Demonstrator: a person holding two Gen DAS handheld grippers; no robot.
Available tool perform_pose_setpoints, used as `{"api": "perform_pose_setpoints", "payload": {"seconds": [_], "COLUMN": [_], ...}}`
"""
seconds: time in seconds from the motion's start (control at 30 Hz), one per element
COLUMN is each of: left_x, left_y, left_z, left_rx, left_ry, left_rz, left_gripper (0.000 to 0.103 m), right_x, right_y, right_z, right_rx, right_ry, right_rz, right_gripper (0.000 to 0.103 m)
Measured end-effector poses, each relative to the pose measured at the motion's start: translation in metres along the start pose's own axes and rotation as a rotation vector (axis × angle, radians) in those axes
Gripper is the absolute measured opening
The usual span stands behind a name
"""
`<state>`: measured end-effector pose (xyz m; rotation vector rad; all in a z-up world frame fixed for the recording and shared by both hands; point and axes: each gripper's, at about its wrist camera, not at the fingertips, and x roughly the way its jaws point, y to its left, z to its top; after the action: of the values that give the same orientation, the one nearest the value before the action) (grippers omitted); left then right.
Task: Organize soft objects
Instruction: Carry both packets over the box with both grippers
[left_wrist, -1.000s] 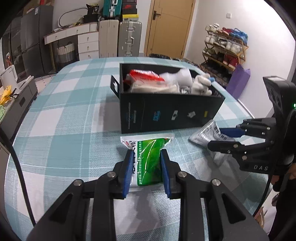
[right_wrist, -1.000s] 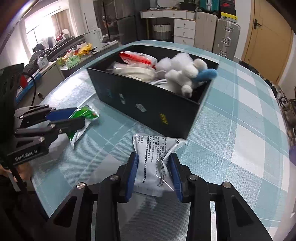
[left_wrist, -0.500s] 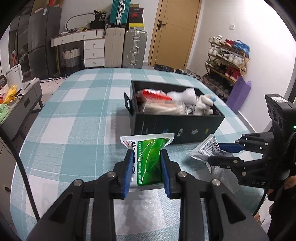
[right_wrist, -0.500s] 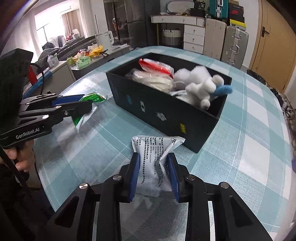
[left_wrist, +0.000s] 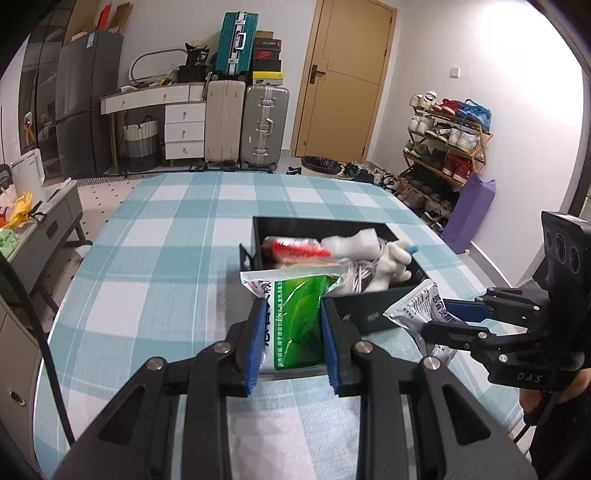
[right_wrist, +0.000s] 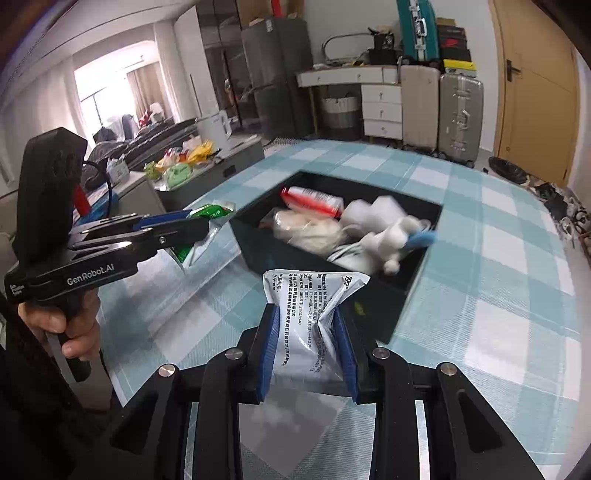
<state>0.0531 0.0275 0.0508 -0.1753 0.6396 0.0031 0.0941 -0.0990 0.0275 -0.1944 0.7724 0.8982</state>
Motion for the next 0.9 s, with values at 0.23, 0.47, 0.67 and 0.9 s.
{"api": "perform_pose_setpoints", "payload": {"seconds": [0.23, 0.47, 0.67, 0.9], "left_x": [0.008, 0.016, 0.028, 0.046], "left_y": [-0.008, -0.013, -0.013, -0.012], "left_z": [0.019, 0.034, 0.047, 0.056], "left_rx": [0.032, 0.049, 0.051, 0.052], "left_ry": [-0.021, -0.039, -0.04, -0.031], "left_rz": [-0.01, -0.026, -0.033, -0.028], "left_gripper": [0.027, 0.027, 0.027, 0.027], "right_x": [-0.014, -0.018, -0.012, 0.002], "right_y": [-0.006, -0.013, -0.015, -0.018], "right_z": [0.012, 0.029, 0.046, 0.062], "right_rx": [0.029, 0.061, 0.061, 0.057], "right_ry": [-0.07, -0.109, -0.114, -0.099], "right_rz": [-0.031, -0.06, -0.082, -0.111], "right_gripper": [0.031, 0.03, 0.03, 0.03]}}
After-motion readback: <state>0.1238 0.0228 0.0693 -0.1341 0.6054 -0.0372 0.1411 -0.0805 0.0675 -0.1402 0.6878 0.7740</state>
